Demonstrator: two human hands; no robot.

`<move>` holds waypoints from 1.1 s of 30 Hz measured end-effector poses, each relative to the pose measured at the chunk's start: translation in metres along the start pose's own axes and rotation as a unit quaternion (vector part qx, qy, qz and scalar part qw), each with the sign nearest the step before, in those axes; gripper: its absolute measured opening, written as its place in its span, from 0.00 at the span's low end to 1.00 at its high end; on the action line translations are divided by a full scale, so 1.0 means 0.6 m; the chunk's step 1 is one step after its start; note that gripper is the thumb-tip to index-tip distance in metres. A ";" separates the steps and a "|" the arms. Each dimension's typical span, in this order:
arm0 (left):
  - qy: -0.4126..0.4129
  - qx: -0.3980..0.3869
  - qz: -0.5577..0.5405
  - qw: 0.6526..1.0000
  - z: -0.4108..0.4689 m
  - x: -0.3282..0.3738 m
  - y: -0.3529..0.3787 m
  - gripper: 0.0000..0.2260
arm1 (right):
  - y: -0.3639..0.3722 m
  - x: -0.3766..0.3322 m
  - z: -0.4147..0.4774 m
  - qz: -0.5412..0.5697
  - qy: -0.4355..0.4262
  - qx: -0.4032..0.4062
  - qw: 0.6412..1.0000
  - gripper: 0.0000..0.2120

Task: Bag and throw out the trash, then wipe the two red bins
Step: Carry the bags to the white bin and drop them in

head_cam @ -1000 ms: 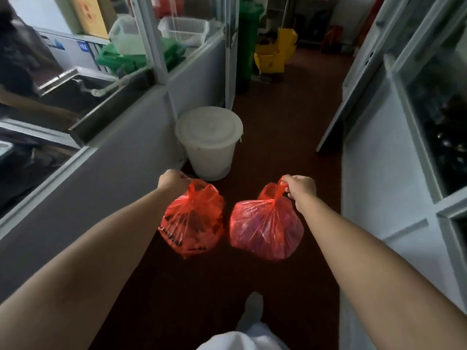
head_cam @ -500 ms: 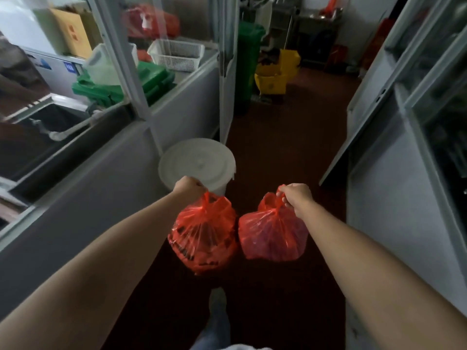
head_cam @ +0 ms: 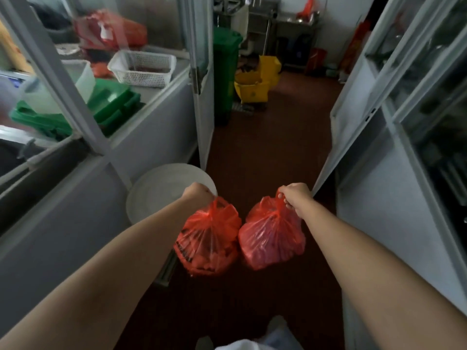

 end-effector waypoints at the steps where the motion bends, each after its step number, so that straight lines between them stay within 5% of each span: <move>1: -0.015 -0.004 -0.012 1.000 0.016 0.009 -0.002 0.09 | -0.001 -0.007 0.030 0.001 -0.006 -0.003 1.000 0.07; 18: -0.205 0.140 -0.200 0.948 0.118 0.165 0.013 0.08 | 0.040 -0.116 0.430 -0.116 -0.101 -0.247 0.957 0.05; 33: -0.311 0.098 -0.282 0.903 0.225 0.104 0.113 0.06 | 0.199 -0.128 0.616 -0.245 -0.161 -0.335 0.896 0.11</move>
Point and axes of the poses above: each hand's wrist, its own z-axis towards the middle knuckle, its own y-axis out of the palm, x = y × z, the point moved 10 cm from there along z, towards the middle knuckle, and after that the axes turned 12 degrees about -y, right-handed, at the moved point
